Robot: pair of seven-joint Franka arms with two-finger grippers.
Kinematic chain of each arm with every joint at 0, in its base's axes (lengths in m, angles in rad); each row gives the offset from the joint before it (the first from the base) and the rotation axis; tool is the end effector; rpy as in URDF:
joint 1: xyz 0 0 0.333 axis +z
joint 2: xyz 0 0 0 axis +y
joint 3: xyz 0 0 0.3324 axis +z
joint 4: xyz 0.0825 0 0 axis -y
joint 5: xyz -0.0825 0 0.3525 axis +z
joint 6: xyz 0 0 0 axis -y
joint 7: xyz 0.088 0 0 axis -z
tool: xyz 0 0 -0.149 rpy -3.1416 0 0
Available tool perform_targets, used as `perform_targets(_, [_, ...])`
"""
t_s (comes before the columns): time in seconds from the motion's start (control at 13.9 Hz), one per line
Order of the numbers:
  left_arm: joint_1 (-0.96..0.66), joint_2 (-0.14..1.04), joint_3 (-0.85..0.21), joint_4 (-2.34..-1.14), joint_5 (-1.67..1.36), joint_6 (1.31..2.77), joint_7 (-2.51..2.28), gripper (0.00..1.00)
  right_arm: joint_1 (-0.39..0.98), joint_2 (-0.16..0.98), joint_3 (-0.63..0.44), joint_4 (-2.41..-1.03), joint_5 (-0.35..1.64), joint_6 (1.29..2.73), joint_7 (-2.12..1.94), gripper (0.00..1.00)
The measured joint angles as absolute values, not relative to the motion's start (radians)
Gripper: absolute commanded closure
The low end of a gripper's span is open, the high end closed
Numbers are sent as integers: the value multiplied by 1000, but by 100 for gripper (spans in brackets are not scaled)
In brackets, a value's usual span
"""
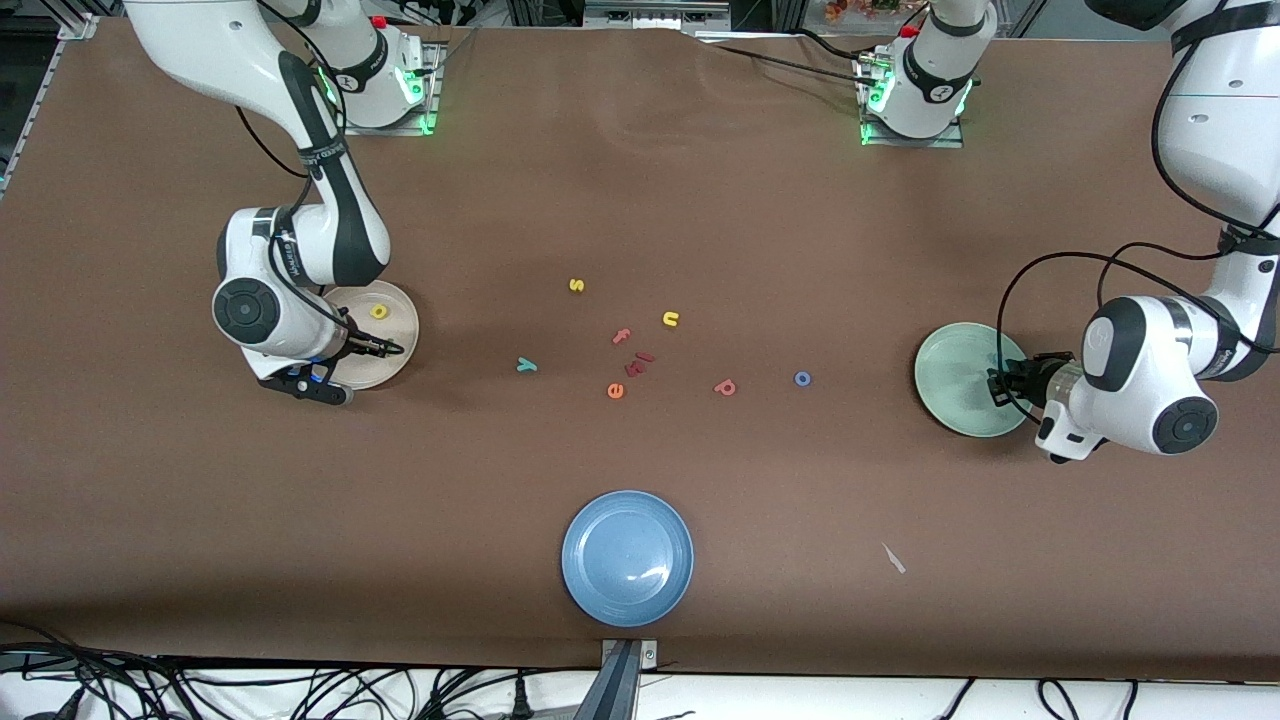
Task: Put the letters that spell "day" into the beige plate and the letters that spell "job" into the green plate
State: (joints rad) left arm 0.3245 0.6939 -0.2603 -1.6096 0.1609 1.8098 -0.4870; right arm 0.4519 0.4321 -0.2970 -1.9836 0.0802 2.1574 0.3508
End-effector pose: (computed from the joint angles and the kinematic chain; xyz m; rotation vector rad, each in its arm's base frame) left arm 0.5993 0.0714 0.1983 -2.9022 -0.7315 0.7057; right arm 0.5507 0.0945 0.2344 2.9821 -0.3555 -0.3219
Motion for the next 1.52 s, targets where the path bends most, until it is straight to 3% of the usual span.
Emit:
perform_targets(0.29, [312,634,-394,-1597,161,1788,-567,0,464,419,-208,-1893,135,2100,445,1])
perform_targets(0.58, [255,620,-537,-1606,161,1800,-771,0,524,442,-131,-1863,139,2157,594,1])
perform_targets(0.94, [150,630,-539,-1765,171,2089,-971,0,594,528,-125,-1862,140,2303,602,1])
perform_targets(1.16, [122,661,-539,-1840,305,2226,-1104,1,619,571,-119,-1861,140,2379,609,8])
perform_targets(1.52, [108,708,-539,-1845,381,2307,-1220,20,627,622,-118,-1859,140,2481,609,19])
